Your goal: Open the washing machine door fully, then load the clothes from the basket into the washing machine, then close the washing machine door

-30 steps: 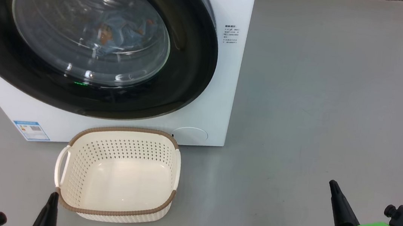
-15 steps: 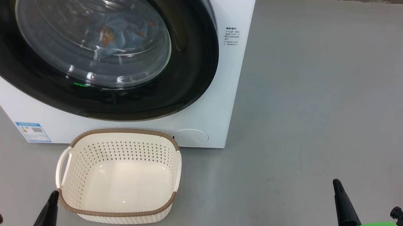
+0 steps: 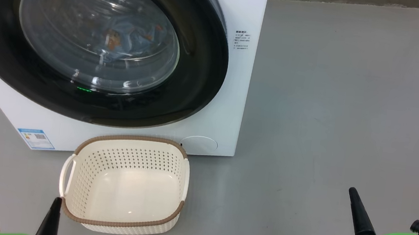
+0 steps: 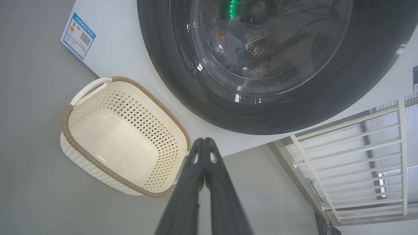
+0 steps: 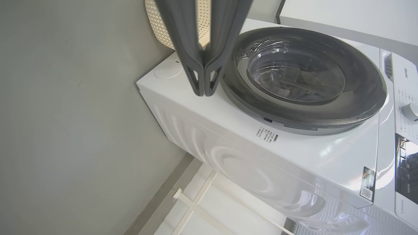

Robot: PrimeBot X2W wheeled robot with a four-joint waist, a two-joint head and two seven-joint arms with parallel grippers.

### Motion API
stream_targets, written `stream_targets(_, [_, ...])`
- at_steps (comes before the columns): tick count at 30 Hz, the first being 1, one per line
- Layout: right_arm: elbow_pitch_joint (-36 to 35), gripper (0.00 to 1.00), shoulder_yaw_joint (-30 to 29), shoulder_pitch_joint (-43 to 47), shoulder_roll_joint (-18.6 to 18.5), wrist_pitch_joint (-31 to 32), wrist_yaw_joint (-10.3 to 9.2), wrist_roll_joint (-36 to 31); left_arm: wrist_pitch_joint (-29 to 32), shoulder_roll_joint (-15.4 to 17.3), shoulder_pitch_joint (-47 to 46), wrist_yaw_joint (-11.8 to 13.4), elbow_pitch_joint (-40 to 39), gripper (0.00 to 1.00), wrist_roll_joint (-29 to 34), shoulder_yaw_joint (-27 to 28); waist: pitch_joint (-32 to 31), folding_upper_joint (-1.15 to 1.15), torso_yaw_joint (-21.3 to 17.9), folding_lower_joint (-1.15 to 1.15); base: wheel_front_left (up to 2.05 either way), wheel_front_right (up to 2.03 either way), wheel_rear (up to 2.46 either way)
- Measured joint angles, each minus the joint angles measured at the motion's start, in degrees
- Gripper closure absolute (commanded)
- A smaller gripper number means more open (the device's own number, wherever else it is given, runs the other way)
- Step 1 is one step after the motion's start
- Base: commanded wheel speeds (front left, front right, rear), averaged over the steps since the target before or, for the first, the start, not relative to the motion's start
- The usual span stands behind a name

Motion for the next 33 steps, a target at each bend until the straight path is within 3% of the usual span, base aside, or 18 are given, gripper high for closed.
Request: stream_targets(33, [-2.3, 1.00, -4.7, 0.7, 2.6, 5.5, 0.00, 16.7, 5.6, -2.0, -2.0, 0.0, -0.4, 1.00, -17.4, 3.1, -1.2, 0.00, 0.5, 0.00, 0.00, 0.00, 0.00])
